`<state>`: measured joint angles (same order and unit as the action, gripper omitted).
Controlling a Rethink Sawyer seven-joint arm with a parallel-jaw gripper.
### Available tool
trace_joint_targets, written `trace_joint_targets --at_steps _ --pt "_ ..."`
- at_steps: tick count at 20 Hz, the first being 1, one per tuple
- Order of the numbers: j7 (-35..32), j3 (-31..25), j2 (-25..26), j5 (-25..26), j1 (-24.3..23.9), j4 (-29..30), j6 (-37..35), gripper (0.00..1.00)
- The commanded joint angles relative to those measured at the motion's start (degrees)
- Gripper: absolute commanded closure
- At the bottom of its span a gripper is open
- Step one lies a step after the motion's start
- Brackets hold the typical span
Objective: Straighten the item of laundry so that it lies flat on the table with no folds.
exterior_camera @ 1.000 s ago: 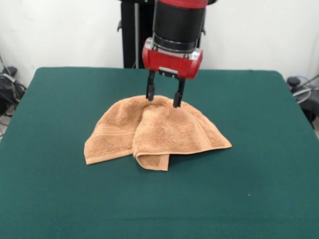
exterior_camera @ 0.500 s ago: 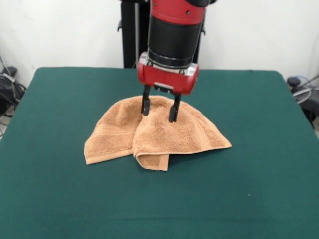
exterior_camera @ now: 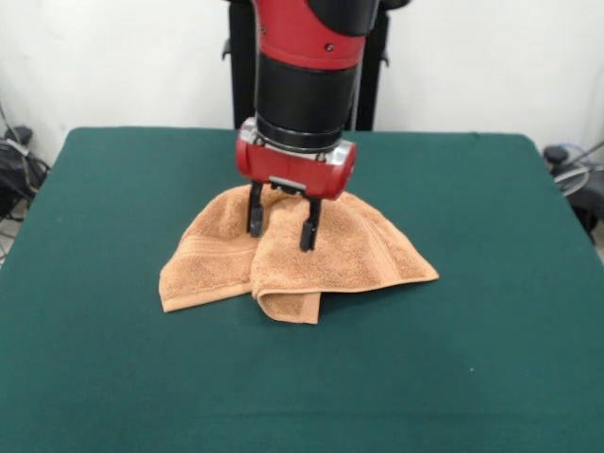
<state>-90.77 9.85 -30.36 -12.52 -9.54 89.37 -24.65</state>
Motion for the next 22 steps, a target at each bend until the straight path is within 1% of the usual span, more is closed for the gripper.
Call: trace_joint_targets --at_steps 1,4,9,17,22 --pt "-8.0 -4.2 1.3 -0.1 -2.3 0.0 -1.9 0.0" --pt "-7.9 -4.5 1.0 0.5 -2.7 2.1 0.2 0.0" --pt "-7.7 -3.4 1.5 1.6 -1.6 1.6 -1.3 0.0" --pt "-9.2 -3.3 1.9 1.5 0.1 3.3 1.7 0.0" --pt "-8.8 -4.2 2.6 1.6 -0.2 3.7 2.9 0.0"
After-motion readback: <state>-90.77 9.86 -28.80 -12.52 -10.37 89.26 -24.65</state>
